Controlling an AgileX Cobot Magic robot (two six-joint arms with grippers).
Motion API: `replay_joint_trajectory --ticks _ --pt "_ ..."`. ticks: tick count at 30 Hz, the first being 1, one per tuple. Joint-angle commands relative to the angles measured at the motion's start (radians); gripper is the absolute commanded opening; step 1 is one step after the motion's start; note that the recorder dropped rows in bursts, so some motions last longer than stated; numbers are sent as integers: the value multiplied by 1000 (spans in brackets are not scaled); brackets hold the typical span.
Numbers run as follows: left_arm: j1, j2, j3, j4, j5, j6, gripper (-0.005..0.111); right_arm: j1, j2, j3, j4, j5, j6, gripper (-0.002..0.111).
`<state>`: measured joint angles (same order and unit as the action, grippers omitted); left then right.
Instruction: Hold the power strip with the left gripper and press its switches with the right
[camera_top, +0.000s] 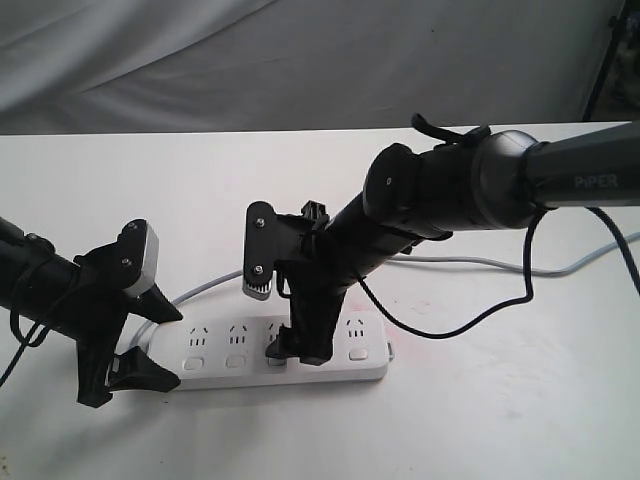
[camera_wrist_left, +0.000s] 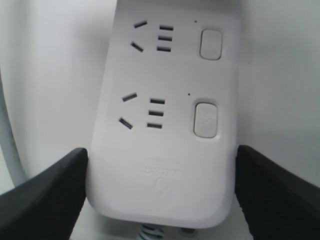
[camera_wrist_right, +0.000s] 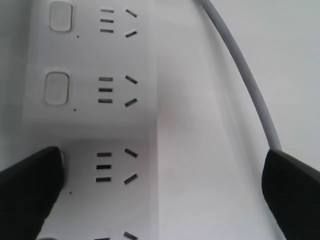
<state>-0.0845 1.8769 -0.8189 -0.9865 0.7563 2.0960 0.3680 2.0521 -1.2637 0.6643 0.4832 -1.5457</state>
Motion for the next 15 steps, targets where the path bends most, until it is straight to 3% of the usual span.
replay_joint_trajectory --ticks 1,15 --pt "-2 -3 -2 -4 0 -2 48 6 8 17 9 -5 -17 105" --pt "-2 -3 -2 -4 0 -2 48 2 -110 17 104 58 -1 105"
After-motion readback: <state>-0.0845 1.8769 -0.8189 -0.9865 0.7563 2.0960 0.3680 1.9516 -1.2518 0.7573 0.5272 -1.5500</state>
